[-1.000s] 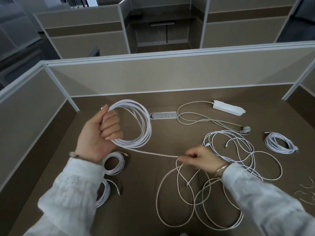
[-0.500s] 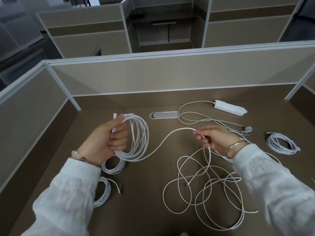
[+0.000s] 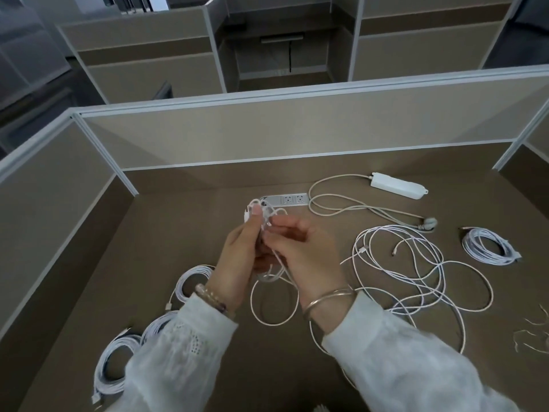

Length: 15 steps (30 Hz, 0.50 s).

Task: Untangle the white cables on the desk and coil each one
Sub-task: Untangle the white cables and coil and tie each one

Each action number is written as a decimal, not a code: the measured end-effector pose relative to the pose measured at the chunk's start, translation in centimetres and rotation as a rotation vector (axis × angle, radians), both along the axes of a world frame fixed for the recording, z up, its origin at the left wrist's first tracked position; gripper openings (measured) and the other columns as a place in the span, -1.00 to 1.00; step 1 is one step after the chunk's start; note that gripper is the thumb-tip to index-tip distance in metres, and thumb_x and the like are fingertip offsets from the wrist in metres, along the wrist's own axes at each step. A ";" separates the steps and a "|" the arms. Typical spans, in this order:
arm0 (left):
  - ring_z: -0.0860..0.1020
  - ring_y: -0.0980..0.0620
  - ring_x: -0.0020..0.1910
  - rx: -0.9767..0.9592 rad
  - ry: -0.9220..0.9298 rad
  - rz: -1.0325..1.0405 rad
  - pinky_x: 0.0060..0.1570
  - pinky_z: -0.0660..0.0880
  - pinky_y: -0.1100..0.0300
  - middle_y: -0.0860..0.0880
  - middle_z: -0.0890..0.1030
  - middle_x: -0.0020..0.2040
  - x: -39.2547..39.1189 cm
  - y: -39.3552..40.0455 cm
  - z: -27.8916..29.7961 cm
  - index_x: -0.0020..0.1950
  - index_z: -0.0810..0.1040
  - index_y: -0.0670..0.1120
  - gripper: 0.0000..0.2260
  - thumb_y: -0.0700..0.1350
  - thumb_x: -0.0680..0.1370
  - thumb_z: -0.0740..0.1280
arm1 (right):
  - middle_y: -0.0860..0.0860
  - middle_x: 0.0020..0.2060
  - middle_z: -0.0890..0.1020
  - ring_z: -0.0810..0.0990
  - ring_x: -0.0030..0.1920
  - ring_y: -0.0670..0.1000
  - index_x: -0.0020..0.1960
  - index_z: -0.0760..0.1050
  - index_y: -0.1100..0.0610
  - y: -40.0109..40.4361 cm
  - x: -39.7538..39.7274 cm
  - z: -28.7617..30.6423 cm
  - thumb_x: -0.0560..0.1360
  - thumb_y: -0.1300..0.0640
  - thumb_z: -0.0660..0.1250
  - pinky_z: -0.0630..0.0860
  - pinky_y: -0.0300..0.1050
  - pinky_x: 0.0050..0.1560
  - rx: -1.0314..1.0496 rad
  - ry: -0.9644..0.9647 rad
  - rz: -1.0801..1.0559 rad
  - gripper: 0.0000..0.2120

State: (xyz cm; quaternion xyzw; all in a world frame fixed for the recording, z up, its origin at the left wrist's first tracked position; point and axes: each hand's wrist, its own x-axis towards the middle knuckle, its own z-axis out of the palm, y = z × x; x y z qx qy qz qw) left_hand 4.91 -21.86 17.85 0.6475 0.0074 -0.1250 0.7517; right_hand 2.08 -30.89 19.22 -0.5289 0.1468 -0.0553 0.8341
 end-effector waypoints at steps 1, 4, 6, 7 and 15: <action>0.44 0.11 -0.54 -0.002 0.008 0.024 -0.56 0.32 0.35 -0.09 0.55 -0.39 -0.1 -0.1 0.0 -0.12 0.57 -0.23 -0.61 0.08 0.60 0.21 | 0.12 -0.28 0.65 0.62 -0.24 0.06 -0.18 0.53 0.17 0.1 -0.3 -0.2 0.33 0.46 0.43 0.63 -0.04 -0.13 -0.067 -0.015 -0.026 -0.77; 0.39 0.03 -0.51 -0.009 0.020 0.090 -0.55 0.33 0.32 -0.10 0.42 -0.41 -0.2 -0.2 0.0 -0.28 0.46 -0.17 -0.73 -0.05 0.57 0.30 | 0.05 -0.35 0.57 0.57 -0.32 0.04 -0.25 0.39 0.11 0.5 -0.8 -0.8 0.28 0.38 0.47 0.60 -0.08 -0.31 -0.258 -0.047 -0.092 -0.70; 0.31 0.04 -0.49 -0.021 0.013 0.088 -0.57 0.30 0.32 -0.05 0.34 -0.44 0.0 -0.1 0.0 -0.35 0.35 -0.13 -0.70 -0.12 0.58 0.26 | 0.03 -0.38 0.52 0.55 -0.36 0.07 -0.26 0.34 0.09 0.6 -1.0 -1.1 0.27 0.31 0.49 0.60 0.02 -0.34 -0.305 -0.041 -0.063 -0.67; 0.28 0.06 -0.48 -0.059 0.023 0.066 -0.58 0.29 0.32 -0.03 0.30 -0.44 0.1 0.0 0.0 -0.36 0.31 -0.11 -0.68 -0.11 0.59 0.24 | 0.01 -0.39 0.50 0.53 -0.41 0.03 -0.24 0.34 0.11 0.7 -1.1 -1.2 0.29 0.32 0.49 0.58 -0.03 -0.39 -0.285 -0.028 -0.033 -0.67; 0.32 0.10 -0.40 -0.741 0.212 -0.106 -0.23 0.36 0.24 0.06 0.29 -0.38 2.7 3.5 0.7 -0.33 0.26 -0.01 -0.64 0.09 0.63 0.13 | 0.04 -0.44 0.54 0.46 -0.52 -0.01 -0.21 0.44 0.21 -1.9 -2.8 -4.4 0.43 0.29 0.43 0.45 -0.19 -0.45 -0.279 -0.139 0.312 -0.84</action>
